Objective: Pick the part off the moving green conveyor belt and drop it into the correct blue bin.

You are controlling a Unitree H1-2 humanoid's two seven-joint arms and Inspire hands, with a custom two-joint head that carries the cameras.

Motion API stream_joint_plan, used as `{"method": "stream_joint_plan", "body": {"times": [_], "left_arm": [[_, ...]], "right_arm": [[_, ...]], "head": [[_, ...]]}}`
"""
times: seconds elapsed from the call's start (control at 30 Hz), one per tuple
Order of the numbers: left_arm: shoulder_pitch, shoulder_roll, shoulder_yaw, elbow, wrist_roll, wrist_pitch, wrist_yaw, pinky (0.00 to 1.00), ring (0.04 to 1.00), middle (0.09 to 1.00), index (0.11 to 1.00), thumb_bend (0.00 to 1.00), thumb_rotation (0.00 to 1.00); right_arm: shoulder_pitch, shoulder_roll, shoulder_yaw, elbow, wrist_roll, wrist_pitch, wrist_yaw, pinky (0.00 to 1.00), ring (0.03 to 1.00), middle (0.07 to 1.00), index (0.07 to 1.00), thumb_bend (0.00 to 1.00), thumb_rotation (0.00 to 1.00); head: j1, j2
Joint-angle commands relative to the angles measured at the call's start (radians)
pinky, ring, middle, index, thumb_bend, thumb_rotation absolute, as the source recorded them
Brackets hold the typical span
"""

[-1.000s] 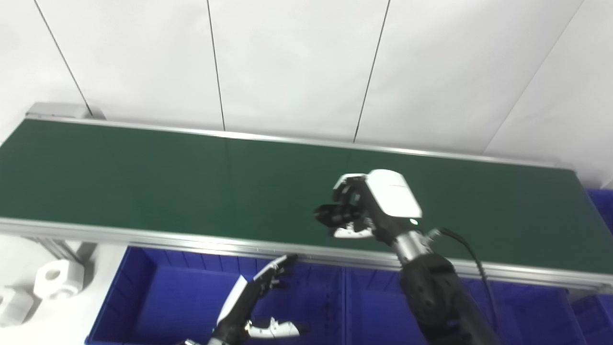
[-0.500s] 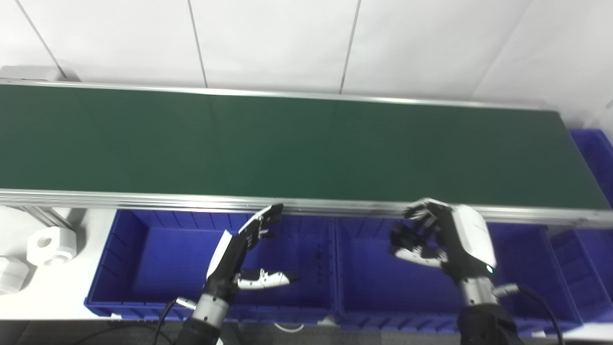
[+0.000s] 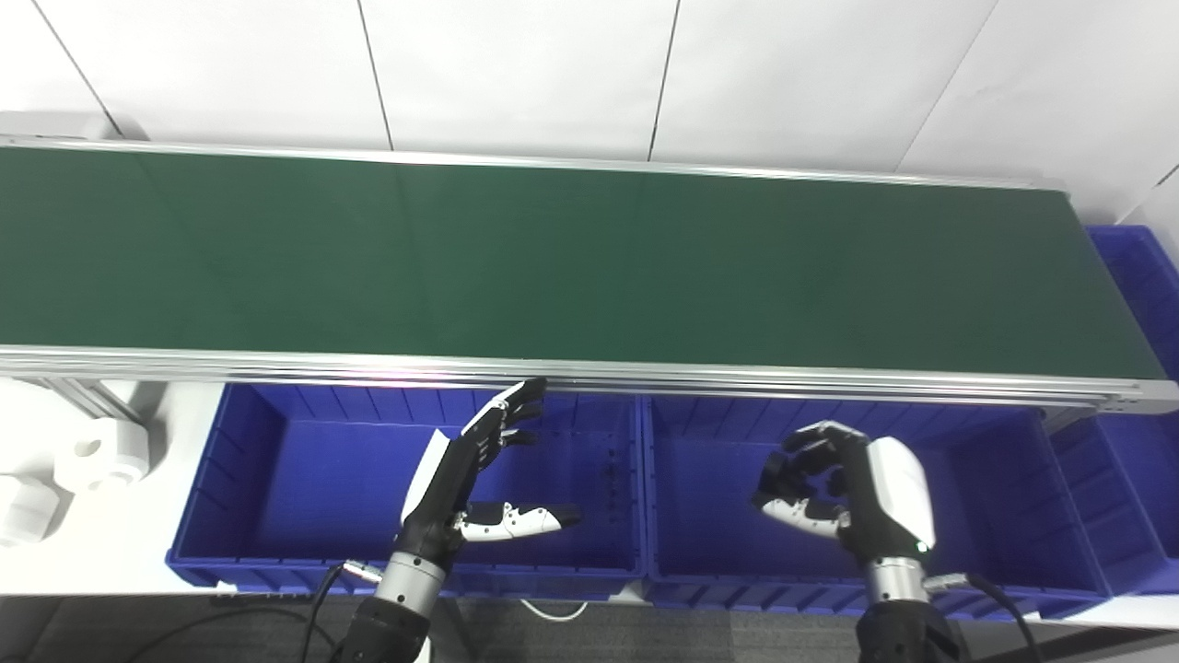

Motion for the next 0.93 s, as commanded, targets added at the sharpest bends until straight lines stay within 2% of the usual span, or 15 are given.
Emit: {"method": "stream_joint_plan", "body": {"times": [0.0, 0.03, 0.17, 0.37, 0.5, 0.53, 0.7, 0.8, 0.9], "left_arm": [[-0.013, -0.002, 0.006, -0.020, 0.007, -0.026, -0.005, 0.72, 0.848, 0.884, 0.857, 0.70, 0.24], [-0.012, -0.002, 0.007, -0.019, 0.001, -0.025, -0.008, 0.73, 0.849, 0.885, 0.856, 0.70, 0.23], [-0.012, -0.005, 0.015, -0.005, -0.012, -0.041, -0.015, 0.73, 0.850, 0.883, 0.852, 0.70, 0.21], [-0.007, -0.001, 0.022, -0.004, -0.013, -0.050, -0.021, 0.73, 0.849, 0.880, 0.854, 0.70, 0.21], [-0.002, -0.001, 0.024, 0.005, -0.008, -0.059, -0.015, 0.72, 0.850, 0.878, 0.852, 0.70, 0.22], [0.000, 0.000, 0.022, 0.006, -0.005, -0.060, -0.011, 0.72, 0.849, 0.878, 0.852, 0.70, 0.23], [0.018, 0.003, 0.018, 0.009, -0.006, -0.061, -0.005, 0.72, 0.851, 0.879, 0.854, 0.71, 0.24], [0.025, 0.002, 0.014, 0.016, -0.014, -0.061, 0.000, 0.73, 0.851, 0.878, 0.856, 0.71, 0.23], [0.029, 0.001, 0.013, 0.026, -0.022, -0.061, 0.005, 0.75, 0.855, 0.880, 0.861, 0.71, 0.23]], "right_arm": [[-0.014, -0.013, 0.006, -0.013, 0.019, 0.014, 0.027, 0.77, 0.874, 0.912, 0.922, 0.57, 0.52], [-0.019, -0.015, 0.009, -0.006, 0.033, 0.009, 0.040, 0.82, 0.932, 0.959, 0.964, 0.60, 0.61], [-0.035, -0.019, 0.028, 0.005, 0.045, -0.018, 0.057, 0.93, 0.994, 0.997, 0.997, 0.66, 0.71], [-0.016, 0.010, 0.058, -0.060, 0.049, -0.076, 0.022, 0.95, 1.000, 1.000, 1.000, 0.71, 0.73], [0.018, 0.034, 0.099, -0.132, 0.049, -0.134, 0.006, 0.90, 0.988, 1.000, 1.000, 0.71, 0.73], [0.023, 0.037, 0.111, -0.134, 0.081, -0.180, 0.010, 0.89, 0.978, 1.000, 1.000, 0.74, 0.75], [0.025, 0.101, 0.130, -0.014, 0.342, -0.452, 0.031, 0.88, 0.950, 0.991, 1.000, 0.78, 0.64], [0.023, 0.118, 0.131, 0.056, 0.422, -0.533, 0.052, 0.88, 0.933, 0.972, 0.994, 0.79, 0.60], [0.021, 0.117, 0.139, 0.101, 0.456, -0.550, 0.049, 0.88, 0.908, 0.950, 0.980, 0.81, 0.58]], "head": [[-0.001, -0.002], [-0.005, -0.008], [-0.006, -0.018], [-0.008, -0.037], [-0.006, -0.058], [0.000, -0.076], [0.017, -0.129], [0.021, -0.152], [0.025, -0.173]]}}
